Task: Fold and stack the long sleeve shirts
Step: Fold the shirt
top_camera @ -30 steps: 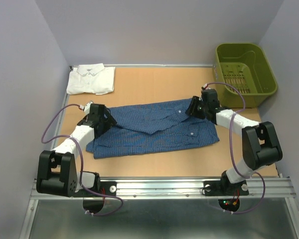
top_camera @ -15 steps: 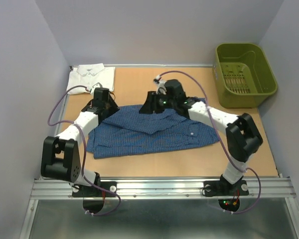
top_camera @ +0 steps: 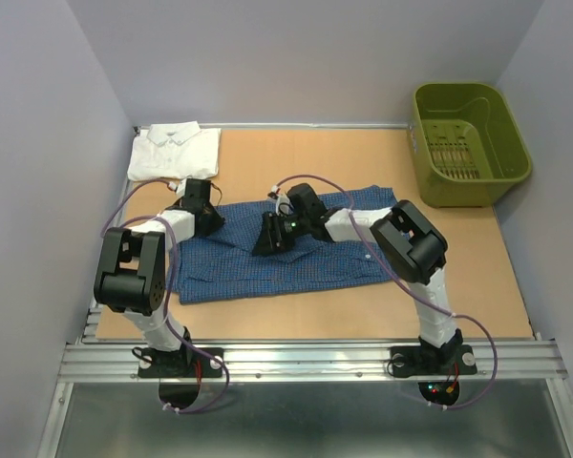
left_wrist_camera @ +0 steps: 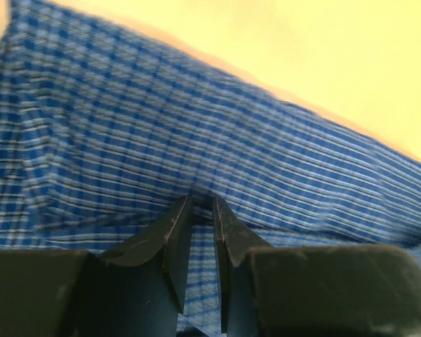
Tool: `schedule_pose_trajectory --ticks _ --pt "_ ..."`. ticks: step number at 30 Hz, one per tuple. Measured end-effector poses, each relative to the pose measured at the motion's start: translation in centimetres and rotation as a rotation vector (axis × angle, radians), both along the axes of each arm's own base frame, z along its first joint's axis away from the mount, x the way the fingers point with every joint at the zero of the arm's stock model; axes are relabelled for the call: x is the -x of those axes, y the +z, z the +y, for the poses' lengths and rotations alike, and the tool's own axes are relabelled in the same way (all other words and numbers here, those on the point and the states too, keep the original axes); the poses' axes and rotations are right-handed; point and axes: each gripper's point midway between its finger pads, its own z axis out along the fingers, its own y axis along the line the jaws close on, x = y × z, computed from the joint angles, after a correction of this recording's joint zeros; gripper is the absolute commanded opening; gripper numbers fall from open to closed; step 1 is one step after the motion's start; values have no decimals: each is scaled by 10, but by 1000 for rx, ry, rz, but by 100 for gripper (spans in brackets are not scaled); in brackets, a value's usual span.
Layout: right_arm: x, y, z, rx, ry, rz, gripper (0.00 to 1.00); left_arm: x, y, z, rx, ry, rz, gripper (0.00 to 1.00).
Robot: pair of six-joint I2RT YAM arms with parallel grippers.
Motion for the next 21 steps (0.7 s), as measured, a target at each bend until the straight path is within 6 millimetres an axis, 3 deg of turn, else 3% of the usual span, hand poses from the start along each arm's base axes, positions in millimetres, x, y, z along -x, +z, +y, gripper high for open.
schedule_pose_trajectory --ticks 4,9,14,16,20,21 --pt "9 -10 -13 -25 6 16 56 -3 -7 13 29 57 0 29" --pt "30 -13 -47 -28 -4 64 56 -8 -7 20 56 90 -9 29" --pt "26 -7 -75 -29 -49 80 57 -15 -6 21 74 96 -17 30" --pt "18 -2 -87 -20 -80 63 57 -19 -6 23 74 99 -19 37" --pt "-1 14 -112 31 -152 -14 58 -18 0 26 66 96 -15 63" --pt "-6 20 -121 56 -176 -50 59 -14 3 27 61 99 -8 74"
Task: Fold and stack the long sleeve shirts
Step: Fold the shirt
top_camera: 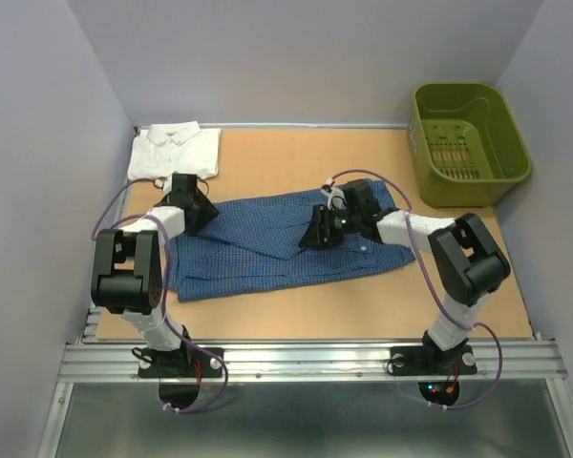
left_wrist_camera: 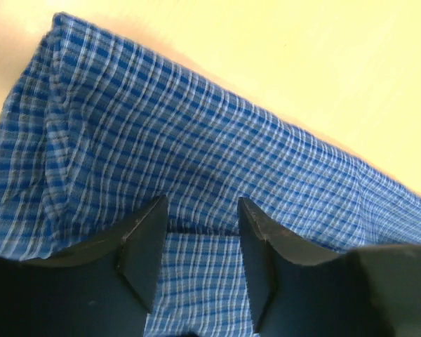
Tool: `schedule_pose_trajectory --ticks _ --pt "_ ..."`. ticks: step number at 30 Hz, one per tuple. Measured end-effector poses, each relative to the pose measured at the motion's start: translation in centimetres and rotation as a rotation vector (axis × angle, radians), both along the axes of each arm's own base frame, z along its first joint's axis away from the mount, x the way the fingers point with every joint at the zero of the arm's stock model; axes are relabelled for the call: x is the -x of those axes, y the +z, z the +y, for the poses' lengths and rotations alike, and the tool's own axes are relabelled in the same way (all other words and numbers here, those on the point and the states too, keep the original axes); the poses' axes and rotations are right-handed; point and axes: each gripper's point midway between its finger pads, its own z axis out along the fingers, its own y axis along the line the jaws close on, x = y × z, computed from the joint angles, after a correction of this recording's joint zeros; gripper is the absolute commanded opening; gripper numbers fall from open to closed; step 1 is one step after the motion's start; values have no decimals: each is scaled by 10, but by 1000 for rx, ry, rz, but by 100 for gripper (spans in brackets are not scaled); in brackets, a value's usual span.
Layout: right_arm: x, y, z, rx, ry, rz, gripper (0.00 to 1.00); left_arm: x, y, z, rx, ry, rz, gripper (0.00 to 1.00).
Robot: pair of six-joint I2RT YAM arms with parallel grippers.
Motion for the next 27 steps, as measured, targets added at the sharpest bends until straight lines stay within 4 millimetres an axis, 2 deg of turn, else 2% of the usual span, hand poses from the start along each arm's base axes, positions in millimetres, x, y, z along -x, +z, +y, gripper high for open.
schedule_pose_trajectory --ticks 2,4,5,6,8,11,14,17,18,21,22,25,27 --pt "-10 10 -16 74 -44 -73 59 7 12 3 -13 3 1 83" --pt "-21 19 -27 137 -88 -135 59 15 34 5 -25 15 -25 87" --pt "-31 24 -37 199 -123 -186 59 18 43 6 -28 29 -42 89" --pt "-39 27 -44 244 -151 -222 59 22 63 6 -34 41 -88 89" --pt "-55 29 -59 343 -204 -283 59 31 91 1 -32 58 -157 89" --pt "-69 23 -80 470 -253 -329 59 45 104 -17 -10 56 -209 89" --pt "-77 3 -94 581 -267 -327 59 59 84 -37 1 27 -152 89" --pt "-75 -24 -105 664 -258 -287 59 70 41 -58 -22 -21 -18 89" --pt "-72 -33 -109 692 -253 -264 59 72 33 -61 -29 -30 7 89" --pt "-68 -41 -114 721 -251 -239 59 76 3 -65 -59 -46 100 88" --pt "-66 -40 -115 724 -251 -234 59 74 -2 -64 -73 -44 116 88" --pt "-58 -43 -117 729 -250 -211 59 55 1 -70 -79 -55 100 88" --pt "-46 -44 -120 733 -244 -185 59 47 -2 -72 -95 -66 107 88"
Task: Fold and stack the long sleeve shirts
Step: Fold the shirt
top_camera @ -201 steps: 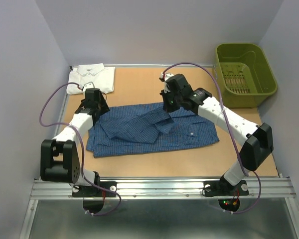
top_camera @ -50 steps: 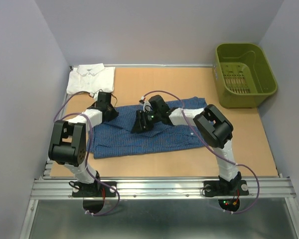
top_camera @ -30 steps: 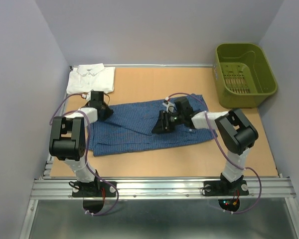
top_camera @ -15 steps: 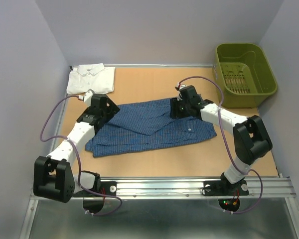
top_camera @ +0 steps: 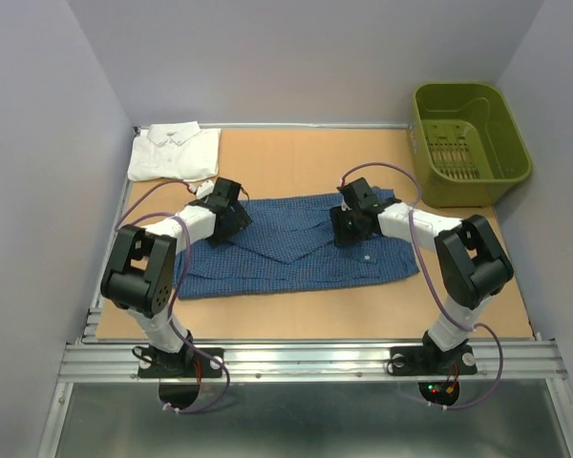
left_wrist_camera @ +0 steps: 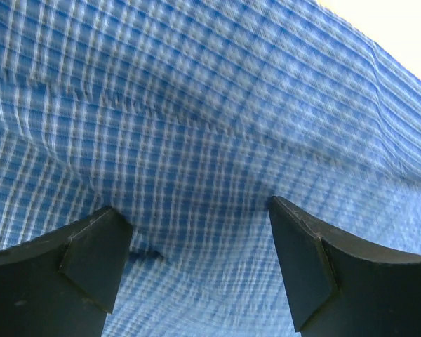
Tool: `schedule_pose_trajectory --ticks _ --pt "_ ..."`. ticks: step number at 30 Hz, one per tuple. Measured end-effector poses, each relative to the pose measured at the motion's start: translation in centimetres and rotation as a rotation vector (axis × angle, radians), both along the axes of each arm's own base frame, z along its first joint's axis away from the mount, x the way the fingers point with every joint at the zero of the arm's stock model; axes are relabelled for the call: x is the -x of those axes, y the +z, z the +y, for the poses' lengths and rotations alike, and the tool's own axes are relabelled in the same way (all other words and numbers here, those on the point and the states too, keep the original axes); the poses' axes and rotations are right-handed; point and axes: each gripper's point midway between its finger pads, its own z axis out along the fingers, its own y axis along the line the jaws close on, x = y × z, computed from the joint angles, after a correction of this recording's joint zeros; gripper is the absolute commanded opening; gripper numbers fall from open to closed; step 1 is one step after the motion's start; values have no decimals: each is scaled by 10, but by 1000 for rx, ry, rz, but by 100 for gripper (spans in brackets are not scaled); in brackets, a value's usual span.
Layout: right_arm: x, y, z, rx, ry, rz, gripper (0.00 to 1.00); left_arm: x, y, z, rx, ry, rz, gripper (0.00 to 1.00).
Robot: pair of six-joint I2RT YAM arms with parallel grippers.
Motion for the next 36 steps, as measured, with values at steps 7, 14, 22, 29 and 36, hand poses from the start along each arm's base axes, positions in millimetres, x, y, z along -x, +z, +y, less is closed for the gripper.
schedule_pose_trajectory --ticks 7,14,22,29,36 --pt "68 -2 8 -19 60 125 59 -50 -1 -19 -68 -113 -13 88" --pt "149 1 36 -66 194 287 59 -99 3 -82 -139 -328 -70 89" --pt "181 14 54 -99 283 352 60 -154 29 -178 -184 -554 -234 92" --pt "146 73 63 -145 272 129 61 -133 55 -159 -221 -454 -241 92" --pt "112 96 41 -71 166 -45 49 -81 88 -77 -161 -187 -200 85"
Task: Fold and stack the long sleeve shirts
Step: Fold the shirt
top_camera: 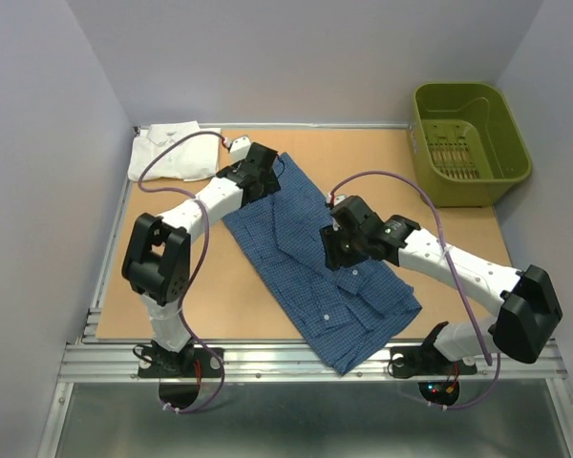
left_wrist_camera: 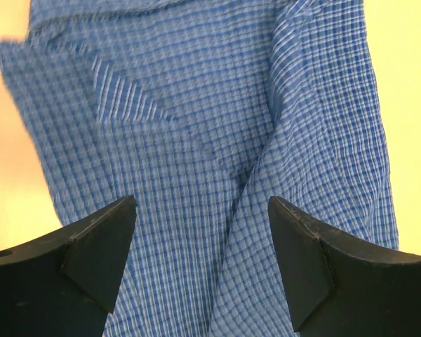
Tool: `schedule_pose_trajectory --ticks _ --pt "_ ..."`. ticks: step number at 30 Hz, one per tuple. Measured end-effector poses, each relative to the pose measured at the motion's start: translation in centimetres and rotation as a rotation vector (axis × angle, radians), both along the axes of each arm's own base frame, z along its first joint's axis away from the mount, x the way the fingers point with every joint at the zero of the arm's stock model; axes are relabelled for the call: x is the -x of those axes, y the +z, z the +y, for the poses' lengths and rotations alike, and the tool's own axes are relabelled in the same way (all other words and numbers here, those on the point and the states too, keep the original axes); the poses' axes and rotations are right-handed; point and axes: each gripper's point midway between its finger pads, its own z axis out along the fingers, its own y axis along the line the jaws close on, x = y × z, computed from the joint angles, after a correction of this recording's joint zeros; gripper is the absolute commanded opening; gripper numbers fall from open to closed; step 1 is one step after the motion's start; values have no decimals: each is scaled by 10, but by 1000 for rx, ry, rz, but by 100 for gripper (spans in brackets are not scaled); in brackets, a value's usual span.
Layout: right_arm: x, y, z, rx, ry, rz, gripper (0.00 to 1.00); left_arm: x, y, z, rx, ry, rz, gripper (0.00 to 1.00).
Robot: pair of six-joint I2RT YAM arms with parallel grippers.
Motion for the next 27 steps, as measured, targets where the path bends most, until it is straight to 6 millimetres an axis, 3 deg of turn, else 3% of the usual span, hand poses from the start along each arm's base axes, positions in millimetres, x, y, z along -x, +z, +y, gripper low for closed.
schedule_pose_trajectory --ticks 3,6,12,14,18,23,27 --pt "-12 -6 -13 38 -53 -9 39 23 -11 -1 44 8 37 85" --pt "-22 -17 -24 73 -98 3 38 37 -37 -16 61 -22 103 85" --pt "-13 -57 -37 135 -113 85 38 38 -78 -33 44 -57 176 84" --pt "-4 -74 -40 157 -106 137 38 32 -89 -35 20 -60 191 84" --pt "7 -91 -40 165 -100 202 39 5 -87 -48 24 -70 161 83" --pt "9 -102 -27 121 -96 250 41 -35 -85 -63 5 -82 120 83" --pt "0 -101 -7 56 -116 265 43 -68 -84 -70 -18 -102 77 84"
